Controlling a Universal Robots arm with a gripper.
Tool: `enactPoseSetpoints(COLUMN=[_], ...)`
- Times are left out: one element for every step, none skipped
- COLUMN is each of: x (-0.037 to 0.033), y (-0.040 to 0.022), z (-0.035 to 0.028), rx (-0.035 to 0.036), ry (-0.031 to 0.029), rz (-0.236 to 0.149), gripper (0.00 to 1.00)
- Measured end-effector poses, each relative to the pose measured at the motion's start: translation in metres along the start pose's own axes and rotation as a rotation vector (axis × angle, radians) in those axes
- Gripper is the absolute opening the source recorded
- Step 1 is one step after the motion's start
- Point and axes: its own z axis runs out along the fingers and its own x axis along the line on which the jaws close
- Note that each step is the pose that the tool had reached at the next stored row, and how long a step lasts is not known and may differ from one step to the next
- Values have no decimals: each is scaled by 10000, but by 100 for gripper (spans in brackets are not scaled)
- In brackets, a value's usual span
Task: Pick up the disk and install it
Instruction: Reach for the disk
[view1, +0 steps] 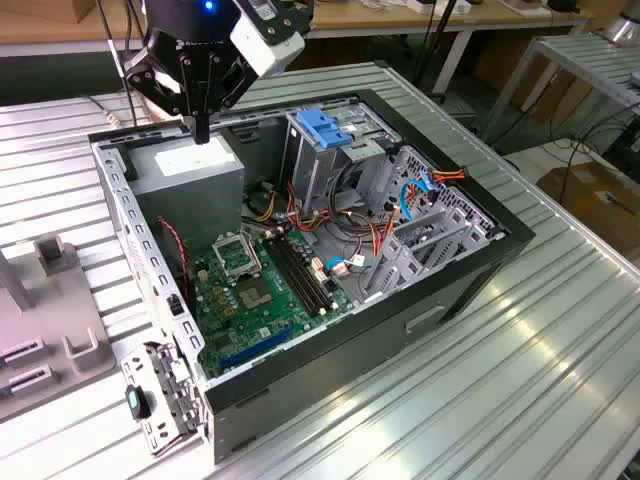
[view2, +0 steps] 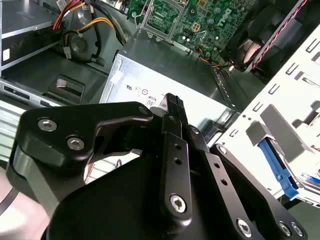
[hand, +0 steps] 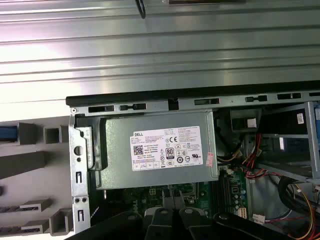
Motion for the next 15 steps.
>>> enactPoseSetpoints(x=[0,0,0,0,0,0,0,0,0,0,0,0,0,0,10], y=[0,0,0,0,0,0,0,0,0,0,0,0,0,0,0], z=[0,0,0,0,0,0,0,0,0,0,0,0,0,0,0], rx=[0,0,0,0,0,0,0,0,0,0,0,0,0,0,0], ry=[0,0,0,0,0,0,0,0,0,0,0,0,0,0,0], rz=[0,0,0,0,0,0,0,0,0,0,0,0,0,0,2], gripper=[11,11,11,11,11,11,11,11,11,11,11,11,11,11,11])
